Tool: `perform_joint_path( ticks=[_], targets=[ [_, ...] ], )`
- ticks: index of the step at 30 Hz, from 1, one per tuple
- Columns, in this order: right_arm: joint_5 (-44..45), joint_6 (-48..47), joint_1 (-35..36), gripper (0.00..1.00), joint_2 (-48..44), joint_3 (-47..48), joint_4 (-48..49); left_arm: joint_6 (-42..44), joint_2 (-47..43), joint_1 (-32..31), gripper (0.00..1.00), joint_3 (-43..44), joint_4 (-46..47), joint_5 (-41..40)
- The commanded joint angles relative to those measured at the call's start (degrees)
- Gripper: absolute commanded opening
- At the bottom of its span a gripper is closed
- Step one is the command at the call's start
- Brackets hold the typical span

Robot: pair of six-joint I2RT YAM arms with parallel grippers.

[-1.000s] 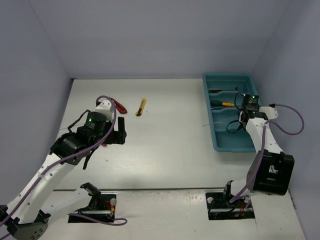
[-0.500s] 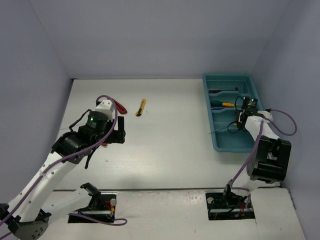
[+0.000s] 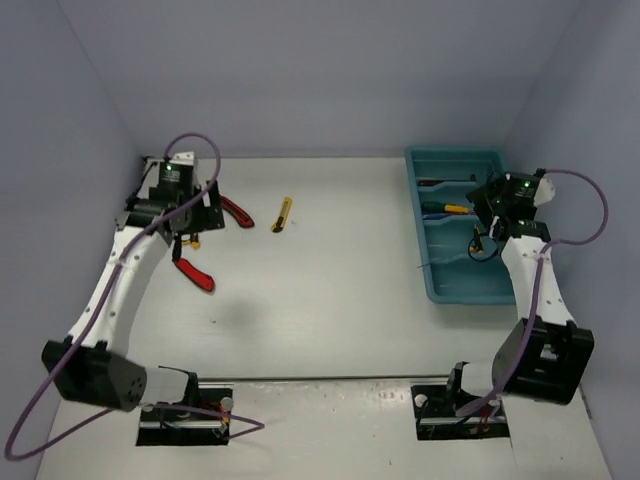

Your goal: Sort the tools into containers

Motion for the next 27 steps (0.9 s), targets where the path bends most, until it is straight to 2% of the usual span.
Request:
perform_joint_path(
  ticks=[1, 4, 8, 11, 16, 27],
  targets=[
    [-10.04, -11.36, 2.29, 0.51, -8.22, 0.55, 1.55, 9.87, 13.22, 7.18, 0.8, 9.11, 1.12, 2.06],
    [-10.59, -11.74, 7.1, 0.51, -11.95, -3.58, 1.55, 18.62, 21.57, 11.07, 0.78, 17.02, -0.52, 5.17],
    [-13.28, -10.82, 11.52, 0.51, -15.31, -10.11, 1.46, 29.83, 34.07, 12.13, 0.73, 24.69, -5.54, 9.42],
    [-15.23, -9.56, 13.65, 0.51, -17.61, -13.8, 1.29, 32.39, 39.07, 12.05, 0.69, 27.44, -8.44, 7.2],
    [-17.11, -9.9, 16.13, 0.51, -19.36, -15.6, 0.6, 34.85, 42.77, 12.1, 0.68, 26.92, -8.31, 3.85],
    [-17.94, -11.29, 17.55, 0.51, -18.53, -15.52, -1.3, 36.86, 46.76, 12.14, 0.67, 24.37, -8.13, 5.01]
  ],
)
